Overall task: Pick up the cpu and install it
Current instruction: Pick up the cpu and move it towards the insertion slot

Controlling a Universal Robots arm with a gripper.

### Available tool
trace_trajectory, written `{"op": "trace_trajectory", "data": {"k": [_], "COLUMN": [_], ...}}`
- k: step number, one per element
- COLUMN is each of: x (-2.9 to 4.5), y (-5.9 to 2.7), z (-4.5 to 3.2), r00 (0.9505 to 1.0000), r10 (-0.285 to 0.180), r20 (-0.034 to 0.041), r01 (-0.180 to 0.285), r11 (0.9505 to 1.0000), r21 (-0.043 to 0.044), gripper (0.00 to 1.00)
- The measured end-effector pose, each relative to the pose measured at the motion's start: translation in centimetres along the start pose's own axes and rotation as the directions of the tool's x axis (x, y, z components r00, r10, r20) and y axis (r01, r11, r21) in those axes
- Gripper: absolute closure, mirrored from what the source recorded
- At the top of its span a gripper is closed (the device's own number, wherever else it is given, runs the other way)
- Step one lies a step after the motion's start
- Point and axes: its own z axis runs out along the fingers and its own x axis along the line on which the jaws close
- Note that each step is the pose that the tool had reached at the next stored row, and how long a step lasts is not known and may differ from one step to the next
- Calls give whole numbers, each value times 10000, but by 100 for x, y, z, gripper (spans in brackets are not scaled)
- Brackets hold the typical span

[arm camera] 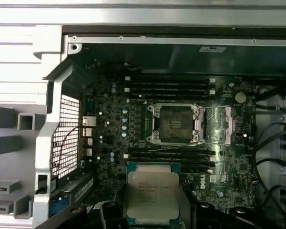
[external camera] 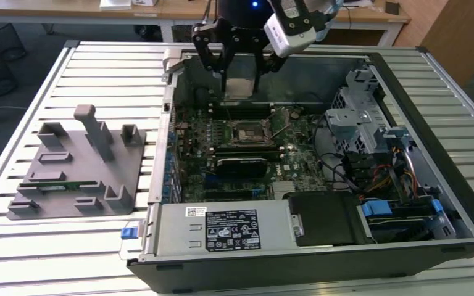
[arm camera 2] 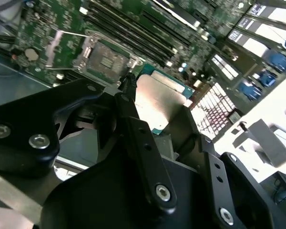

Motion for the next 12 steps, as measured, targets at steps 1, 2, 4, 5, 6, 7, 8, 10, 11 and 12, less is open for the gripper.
{"op": "trace_trajectory", "data": {"k": [1, 2, 4, 5, 6, 7, 8, 10, 11, 12], "x": [-37, -68, -114, -127, -139, -151, -163, -185, -194, -204], "y": [3, 7, 17, 26, 39, 56, 73, 111, 133, 152], "z": [-1, -2, -2, -2, -2, -1, 1, 4, 6, 6], "r00": [10000, 10000, 10000, 10000, 10000, 10000, 10000, 10000, 10000, 10000], "r10": [0, -1, 0, -1, -1, 0, 0, 0, -1, -3], "r20": [-1, -2, -3, -3, -3, -4, -3, -3, -2, -3], "r01": [0, 1, 0, 1, 1, 0, 0, 0, 1, 3], "r11": [10000, 10000, 10000, 10000, 10000, 10000, 10000, 10000, 10000, 10000], "r21": [0, 0, 0, 1, 1, 2, 1, 0, -1, 1], "gripper": [47, 47, 47, 47, 47, 47, 47, 47, 47, 47]}}
